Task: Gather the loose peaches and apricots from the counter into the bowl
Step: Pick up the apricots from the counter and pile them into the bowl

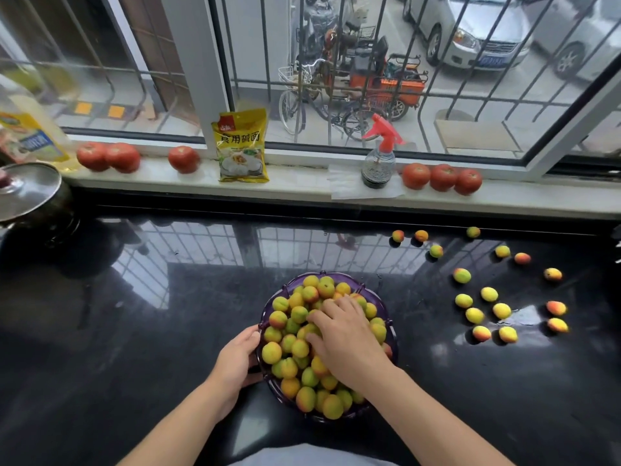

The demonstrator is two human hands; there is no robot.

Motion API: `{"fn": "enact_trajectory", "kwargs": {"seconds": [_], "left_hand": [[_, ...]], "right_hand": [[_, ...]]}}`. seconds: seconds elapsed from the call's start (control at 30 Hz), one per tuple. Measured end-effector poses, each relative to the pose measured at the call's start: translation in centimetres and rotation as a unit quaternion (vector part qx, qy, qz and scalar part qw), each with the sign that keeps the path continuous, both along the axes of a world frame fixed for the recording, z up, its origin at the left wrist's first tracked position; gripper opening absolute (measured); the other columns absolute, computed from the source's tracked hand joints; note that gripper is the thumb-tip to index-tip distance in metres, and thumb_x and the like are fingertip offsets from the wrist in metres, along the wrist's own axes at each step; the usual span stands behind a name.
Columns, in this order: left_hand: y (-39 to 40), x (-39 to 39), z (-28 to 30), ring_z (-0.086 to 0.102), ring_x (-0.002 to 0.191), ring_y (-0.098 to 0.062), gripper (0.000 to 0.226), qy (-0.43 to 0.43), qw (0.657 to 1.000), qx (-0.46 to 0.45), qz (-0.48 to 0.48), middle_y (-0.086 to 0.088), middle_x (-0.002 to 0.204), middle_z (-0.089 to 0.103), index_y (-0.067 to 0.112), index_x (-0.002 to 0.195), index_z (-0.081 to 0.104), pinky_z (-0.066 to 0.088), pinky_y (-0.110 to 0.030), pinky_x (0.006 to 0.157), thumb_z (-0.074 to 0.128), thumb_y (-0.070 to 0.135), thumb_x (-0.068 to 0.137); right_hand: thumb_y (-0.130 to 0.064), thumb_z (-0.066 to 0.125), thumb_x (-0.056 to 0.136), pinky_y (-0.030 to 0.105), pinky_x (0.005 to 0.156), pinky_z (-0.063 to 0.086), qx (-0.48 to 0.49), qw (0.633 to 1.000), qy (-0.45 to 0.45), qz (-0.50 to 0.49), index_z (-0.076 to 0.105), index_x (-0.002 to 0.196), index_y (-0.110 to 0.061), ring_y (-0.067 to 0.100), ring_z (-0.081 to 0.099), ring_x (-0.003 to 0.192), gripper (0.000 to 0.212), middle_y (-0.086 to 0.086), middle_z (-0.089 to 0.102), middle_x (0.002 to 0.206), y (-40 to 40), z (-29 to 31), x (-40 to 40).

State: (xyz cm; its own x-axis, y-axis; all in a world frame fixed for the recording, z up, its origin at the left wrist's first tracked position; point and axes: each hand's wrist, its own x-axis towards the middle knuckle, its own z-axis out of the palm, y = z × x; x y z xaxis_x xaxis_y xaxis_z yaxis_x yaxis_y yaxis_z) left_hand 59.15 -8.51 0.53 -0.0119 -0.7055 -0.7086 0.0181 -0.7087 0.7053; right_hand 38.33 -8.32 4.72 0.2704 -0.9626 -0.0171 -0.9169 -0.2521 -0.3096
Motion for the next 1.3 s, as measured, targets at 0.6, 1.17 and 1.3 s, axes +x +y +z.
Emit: {"fn": "enact_trajectory", "kwargs": {"seconds": [0.6, 1.17, 1.3], "left_hand": [[-0.7, 0.8, -2.0, 0.072, 0.112, -0.038, 0.036, 0.018, 1.0, 0.005, -0.008, -0.014, 0.12, 0.076, 0.019, 0.127, 0.07, 0.051, -0.064, 0.102, 0.038, 0.02, 0.111], [-0.9, 0.5, -1.0, 0.073, 0.111, -0.031, 0.035, 0.004, 1.0, 0.02, -0.012, -0.009, 0.118, 0.077, 0.019, 0.128, 0.068, 0.056, -0.058, 0.098, 0.038, 0.016, 0.111], [-0.6, 0.5, -0.9, 0.073, 0.114, -0.028, 0.034, 0.001, 1.0, 0.011, -0.026, -0.005, 0.12, 0.077, 0.024, 0.129, 0.067, 0.053, -0.057, 0.103, 0.038, 0.021, 0.112]], "right_hand": [[-0.023, 0.052, 0.101, 0.046, 0.1, 0.045, 0.14, 0.942, -0.03, -0.302, 0.039, 0.151, -0.021, 0.042, 0.053, 0.122, 0.052, 0.01, 0.035, 0.149, -10.8, -5.9, -16.7], [-0.023, 0.059, 0.099, 0.04, 0.083, 0.043, 0.147, 0.95, -0.021, -0.274, 0.057, 0.119, -0.016, 0.039, 0.056, 0.104, 0.021, 0.009, 0.045, 0.118, -11.9, -8.1, -16.6], [-0.028, 0.073, 0.091, 0.033, 0.082, 0.046, 0.143, 0.895, -0.173, -0.385, 0.065, 0.106, -0.02, 0.027, 0.063, 0.095, 0.019, 0.0, 0.063, 0.096, -3.3, -7.7, -15.4]]}}
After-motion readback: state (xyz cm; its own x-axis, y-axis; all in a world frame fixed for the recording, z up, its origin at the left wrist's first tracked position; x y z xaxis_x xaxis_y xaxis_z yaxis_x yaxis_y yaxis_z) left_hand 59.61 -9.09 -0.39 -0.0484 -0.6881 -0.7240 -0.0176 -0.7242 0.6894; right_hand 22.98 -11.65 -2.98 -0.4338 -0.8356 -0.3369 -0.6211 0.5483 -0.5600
